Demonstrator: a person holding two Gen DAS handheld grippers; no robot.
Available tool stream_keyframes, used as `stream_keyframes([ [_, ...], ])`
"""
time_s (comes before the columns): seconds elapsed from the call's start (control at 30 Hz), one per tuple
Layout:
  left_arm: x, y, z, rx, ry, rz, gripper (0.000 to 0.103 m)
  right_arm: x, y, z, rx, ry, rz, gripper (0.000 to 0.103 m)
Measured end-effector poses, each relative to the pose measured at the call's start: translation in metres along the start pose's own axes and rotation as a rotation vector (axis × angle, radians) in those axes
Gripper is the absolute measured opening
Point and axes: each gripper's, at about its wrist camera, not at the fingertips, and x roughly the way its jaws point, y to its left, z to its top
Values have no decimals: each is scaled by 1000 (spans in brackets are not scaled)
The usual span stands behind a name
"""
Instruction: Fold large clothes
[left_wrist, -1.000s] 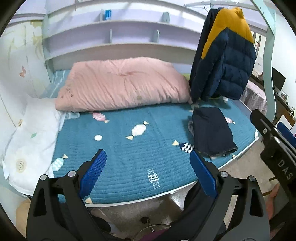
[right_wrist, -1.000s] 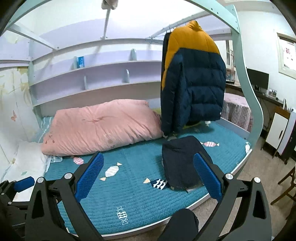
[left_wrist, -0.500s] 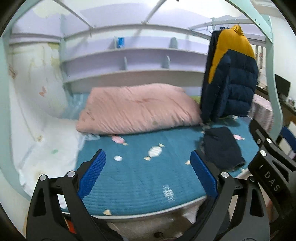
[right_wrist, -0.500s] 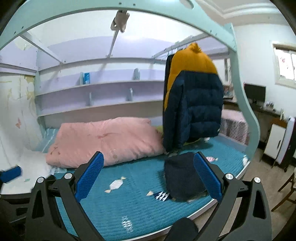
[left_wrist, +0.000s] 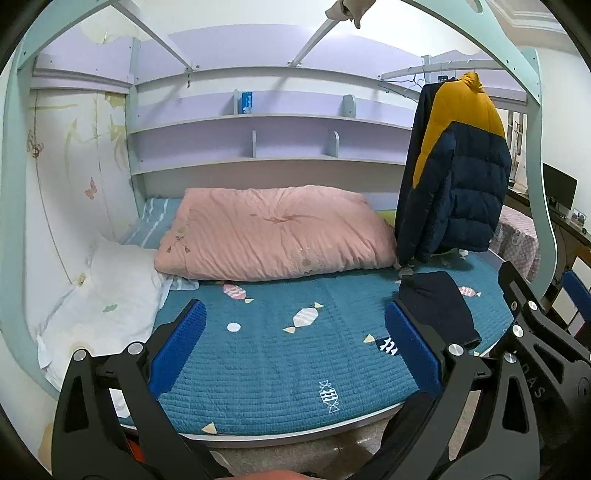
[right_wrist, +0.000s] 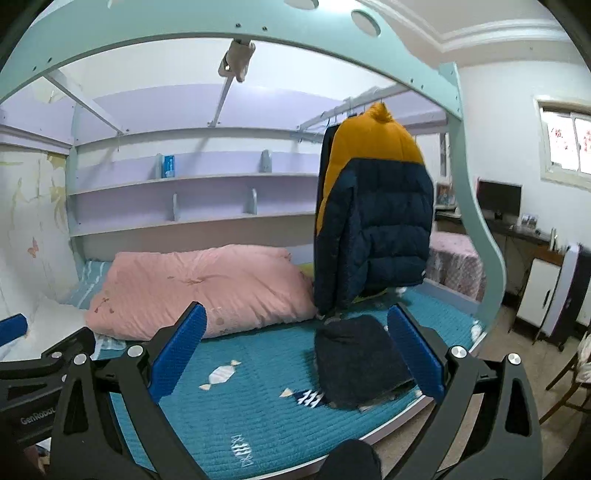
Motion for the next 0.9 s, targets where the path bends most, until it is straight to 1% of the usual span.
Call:
stream_keyframes([
  [0.33, -3, 3, 1, 1, 1, -20, 98, -7, -2, -1, 13, -3, -2, 95],
  [0.47, -5, 0, 1, 6, -4, -26, 98, -11, -2, -1, 19, -10, -17, 95],
  [0.9, -8, 0, -1, 4, -5, -17, 98, -19, 2, -2, 14, -25, -38, 95],
])
